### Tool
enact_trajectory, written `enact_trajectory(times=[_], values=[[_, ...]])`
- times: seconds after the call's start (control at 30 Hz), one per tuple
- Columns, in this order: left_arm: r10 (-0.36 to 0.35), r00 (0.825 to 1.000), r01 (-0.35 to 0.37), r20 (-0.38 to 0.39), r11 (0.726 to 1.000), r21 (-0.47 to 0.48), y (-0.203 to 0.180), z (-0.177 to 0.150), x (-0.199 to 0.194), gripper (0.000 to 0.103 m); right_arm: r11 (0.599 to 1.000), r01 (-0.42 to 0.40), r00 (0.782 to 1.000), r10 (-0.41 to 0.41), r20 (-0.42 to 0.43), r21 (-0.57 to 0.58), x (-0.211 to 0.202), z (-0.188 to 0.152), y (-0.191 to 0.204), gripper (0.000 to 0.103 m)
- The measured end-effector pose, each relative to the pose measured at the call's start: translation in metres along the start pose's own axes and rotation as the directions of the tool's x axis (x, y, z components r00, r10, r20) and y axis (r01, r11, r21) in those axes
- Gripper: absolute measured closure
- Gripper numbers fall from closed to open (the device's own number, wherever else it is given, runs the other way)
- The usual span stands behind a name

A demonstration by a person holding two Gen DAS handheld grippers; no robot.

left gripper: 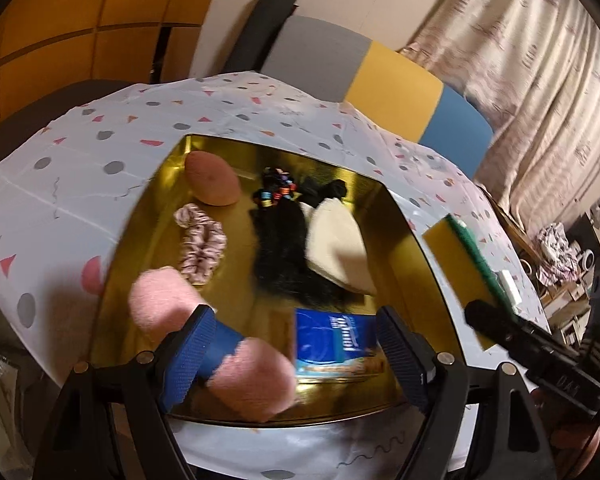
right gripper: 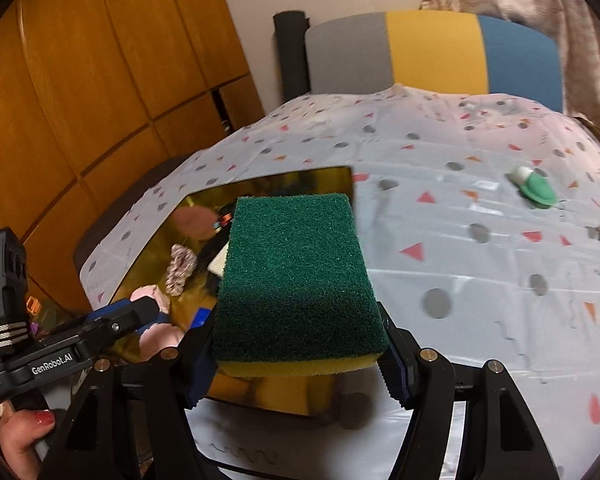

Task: Organize rigid objects
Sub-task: 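Carry the green scrub sponge into the gold tray and open the right tool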

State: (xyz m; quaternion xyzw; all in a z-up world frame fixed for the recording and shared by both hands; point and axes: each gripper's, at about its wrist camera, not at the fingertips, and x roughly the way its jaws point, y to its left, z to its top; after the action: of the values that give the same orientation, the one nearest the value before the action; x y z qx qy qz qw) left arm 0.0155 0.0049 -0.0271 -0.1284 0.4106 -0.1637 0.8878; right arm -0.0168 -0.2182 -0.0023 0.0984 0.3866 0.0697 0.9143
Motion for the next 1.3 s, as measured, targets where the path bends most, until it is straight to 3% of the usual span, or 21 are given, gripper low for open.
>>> enact_trajectory(times=[0.27, 0.43, 0.83, 1.1, 1.3], values=[[0.015, 1.0, -0.015, -0.012, 1.0, -0.018, 0.01, 0.001, 0.0, 0.019, 0.992, 0.116, 0.992, -0.118, -0.045, -0.057, 0.036, 0.004, 0.02, 0.029], [0.017, 1.0, -0.017, -0.013, 1.0, -0.018, 0.01, -0.001, 0.0, 0.019, 0.985, 0.145, 0.989, -0.146, 0.0, -0.088, 0.023, -0.002, 0.025, 0.022], [0.004, 1.0, -0.004, -0.025, 1.0, 0.014, 0.0, -0.005, 0.002, 0.019, 0.978, 0.203, 0.979, -0.202, 0.023, -0.053, 0.008, -0.014, 0.01, 0.021], [-0.07, 0.997, 0.071, -0.036, 0.996, 0.051, -0.014, -0.01, 0.003, 0.019, 0.975, 0.22, 0.974, -0.221, 0.047, 0.016, -0.003, -0.011, -0.012, 0.021], [-0.145, 0.987, 0.151, -0.076, 0.984, 0.089, -0.036, -0.018, 0.007, 0.019, 0.956, 0.279, 0.96, -0.28, 0.001, 0.09, -0.007, -0.023, -0.058, 0.021]])
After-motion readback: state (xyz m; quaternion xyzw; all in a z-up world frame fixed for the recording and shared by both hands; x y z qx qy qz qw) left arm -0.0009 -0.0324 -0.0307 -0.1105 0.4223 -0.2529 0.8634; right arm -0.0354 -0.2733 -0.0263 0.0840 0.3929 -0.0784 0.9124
